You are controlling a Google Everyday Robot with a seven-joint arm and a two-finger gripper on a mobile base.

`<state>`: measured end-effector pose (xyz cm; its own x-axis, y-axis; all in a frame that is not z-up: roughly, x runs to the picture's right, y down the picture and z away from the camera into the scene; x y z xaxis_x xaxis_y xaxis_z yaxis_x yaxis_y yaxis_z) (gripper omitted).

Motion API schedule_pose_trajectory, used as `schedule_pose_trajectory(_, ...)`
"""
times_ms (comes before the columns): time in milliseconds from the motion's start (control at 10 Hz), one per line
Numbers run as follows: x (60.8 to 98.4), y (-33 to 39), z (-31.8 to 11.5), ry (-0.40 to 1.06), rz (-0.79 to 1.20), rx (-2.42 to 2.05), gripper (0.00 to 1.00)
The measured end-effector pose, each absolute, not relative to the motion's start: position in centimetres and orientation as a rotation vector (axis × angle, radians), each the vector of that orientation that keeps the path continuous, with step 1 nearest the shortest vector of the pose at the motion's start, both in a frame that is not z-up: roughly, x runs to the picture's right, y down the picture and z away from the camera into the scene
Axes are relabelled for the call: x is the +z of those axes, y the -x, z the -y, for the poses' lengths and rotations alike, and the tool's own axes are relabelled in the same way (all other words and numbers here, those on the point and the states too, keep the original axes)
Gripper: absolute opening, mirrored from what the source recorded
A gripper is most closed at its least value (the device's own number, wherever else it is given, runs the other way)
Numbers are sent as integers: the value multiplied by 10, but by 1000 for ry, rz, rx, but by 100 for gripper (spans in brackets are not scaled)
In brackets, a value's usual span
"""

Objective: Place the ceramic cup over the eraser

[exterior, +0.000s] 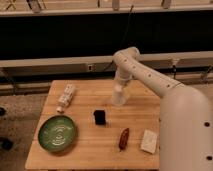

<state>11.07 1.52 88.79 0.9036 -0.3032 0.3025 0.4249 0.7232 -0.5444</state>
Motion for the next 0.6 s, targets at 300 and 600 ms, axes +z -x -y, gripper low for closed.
schedule_pose_trajectory(300, 890, -102, -16, 651, 237, -402, 80)
schedule_pose_trajectory(600, 893, -99, -19, 660, 262, -404, 80)
